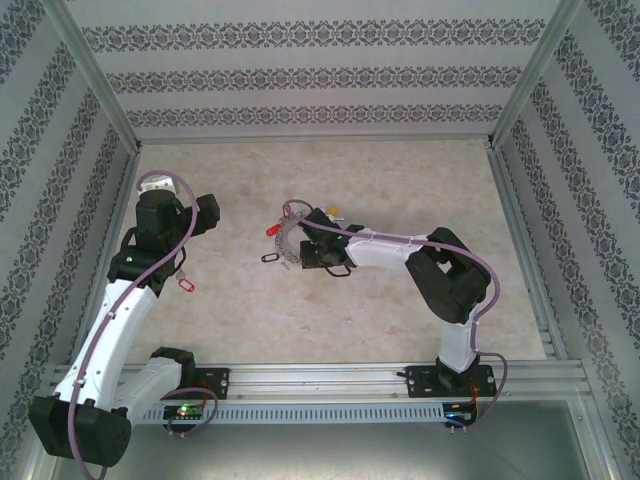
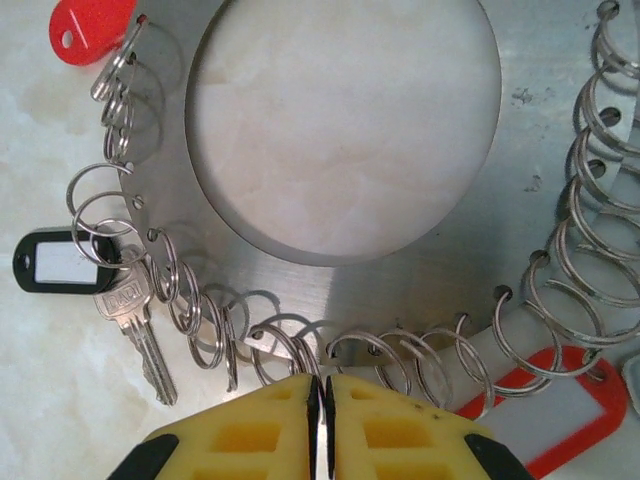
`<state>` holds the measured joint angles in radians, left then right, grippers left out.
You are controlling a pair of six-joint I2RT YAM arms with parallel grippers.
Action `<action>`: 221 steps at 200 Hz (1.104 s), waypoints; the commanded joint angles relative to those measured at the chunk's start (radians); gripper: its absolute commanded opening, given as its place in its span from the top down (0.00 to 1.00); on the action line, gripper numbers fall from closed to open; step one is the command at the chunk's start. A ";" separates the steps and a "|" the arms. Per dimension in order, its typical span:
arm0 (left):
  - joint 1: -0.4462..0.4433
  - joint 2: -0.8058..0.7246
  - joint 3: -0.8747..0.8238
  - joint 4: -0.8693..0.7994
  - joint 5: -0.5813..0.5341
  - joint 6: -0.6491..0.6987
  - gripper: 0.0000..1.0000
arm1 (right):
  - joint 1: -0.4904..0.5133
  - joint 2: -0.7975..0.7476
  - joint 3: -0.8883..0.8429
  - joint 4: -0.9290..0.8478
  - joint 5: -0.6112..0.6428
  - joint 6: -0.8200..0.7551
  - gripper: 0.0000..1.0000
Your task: Put the keys on the keyring
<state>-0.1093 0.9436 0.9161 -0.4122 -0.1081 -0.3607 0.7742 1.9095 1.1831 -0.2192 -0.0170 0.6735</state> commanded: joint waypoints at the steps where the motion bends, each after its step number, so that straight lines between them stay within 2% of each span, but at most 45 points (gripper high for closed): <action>1: 0.010 0.004 0.007 0.017 0.005 -0.013 0.01 | -0.007 0.020 0.027 0.006 -0.016 -0.012 0.87; 75: 0.010 0.006 0.007 0.016 0.004 -0.017 0.01 | -0.009 0.048 0.055 -0.002 -0.029 -0.005 0.82; 221: 0.010 0.007 0.009 0.018 0.003 -0.016 0.01 | -0.013 0.059 0.056 0.008 -0.014 0.000 0.87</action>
<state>-0.1093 0.9493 0.9161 -0.4122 -0.1051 -0.3622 0.7742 1.9663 1.2297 -0.2119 -0.0425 0.6739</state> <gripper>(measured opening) 0.994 0.134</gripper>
